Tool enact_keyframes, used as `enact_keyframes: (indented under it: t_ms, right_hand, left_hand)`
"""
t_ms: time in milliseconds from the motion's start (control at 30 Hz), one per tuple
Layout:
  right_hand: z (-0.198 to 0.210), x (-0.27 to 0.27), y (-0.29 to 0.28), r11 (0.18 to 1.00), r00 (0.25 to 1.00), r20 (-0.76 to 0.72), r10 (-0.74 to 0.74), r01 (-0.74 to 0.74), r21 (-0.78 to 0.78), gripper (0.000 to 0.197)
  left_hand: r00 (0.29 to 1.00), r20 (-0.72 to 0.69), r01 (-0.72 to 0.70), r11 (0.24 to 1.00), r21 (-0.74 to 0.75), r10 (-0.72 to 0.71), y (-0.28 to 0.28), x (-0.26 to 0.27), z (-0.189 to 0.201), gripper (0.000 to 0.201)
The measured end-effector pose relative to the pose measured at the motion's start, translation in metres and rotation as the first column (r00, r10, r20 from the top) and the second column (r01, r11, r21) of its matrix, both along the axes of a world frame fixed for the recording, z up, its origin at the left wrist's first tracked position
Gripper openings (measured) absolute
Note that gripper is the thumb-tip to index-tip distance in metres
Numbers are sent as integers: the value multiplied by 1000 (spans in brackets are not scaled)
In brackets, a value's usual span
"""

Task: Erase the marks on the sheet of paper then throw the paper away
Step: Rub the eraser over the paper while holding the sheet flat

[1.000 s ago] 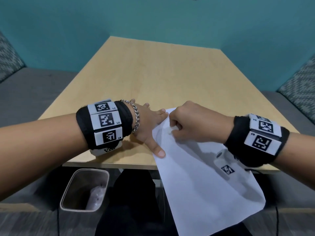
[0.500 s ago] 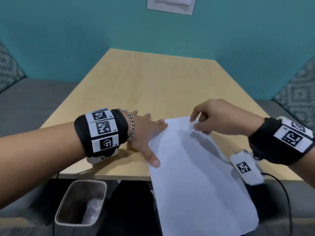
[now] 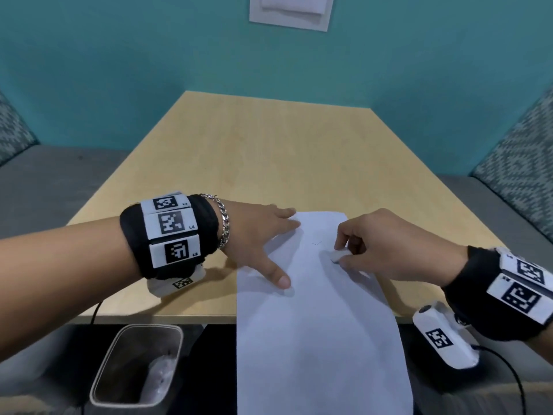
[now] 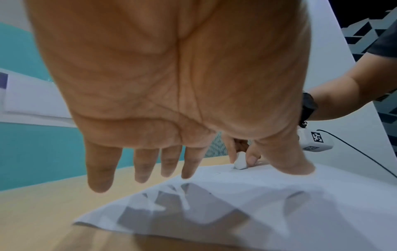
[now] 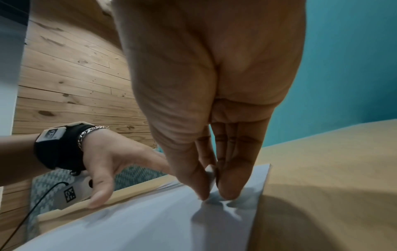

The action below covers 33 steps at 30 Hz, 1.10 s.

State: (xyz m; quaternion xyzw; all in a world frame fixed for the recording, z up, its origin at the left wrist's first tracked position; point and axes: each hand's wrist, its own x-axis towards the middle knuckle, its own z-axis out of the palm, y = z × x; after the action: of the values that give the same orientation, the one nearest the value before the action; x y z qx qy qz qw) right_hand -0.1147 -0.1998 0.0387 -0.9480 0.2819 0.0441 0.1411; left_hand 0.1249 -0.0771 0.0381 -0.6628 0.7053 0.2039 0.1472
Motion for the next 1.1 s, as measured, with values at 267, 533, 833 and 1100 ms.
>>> enact_keyframes:
  t_ms: [267, 533, 833, 1100]
  right_hand:
    - [-2, 29, -5, 999, 997, 72, 28, -26, -24, 18]
    - [-2, 34, 12, 980, 980, 17, 198, -197, -37, 8]
    - [3, 42, 16, 964, 967, -15, 255, -256, -79, 8]
    - [8, 47, 20, 944, 950, -53, 307, -311, -114, 14]
  left_hand:
    - [988, 153, -48, 992, 113, 30, -16, -4, -6, 140]
    - [988, 141, -74, 990, 117, 58, -14, -2, -7, 141]
    - [988, 144, -68, 991, 116, 51, -15, -1, -9, 142]
    - [987, 150, -67, 993, 102, 51, -15, -1, -10, 142]
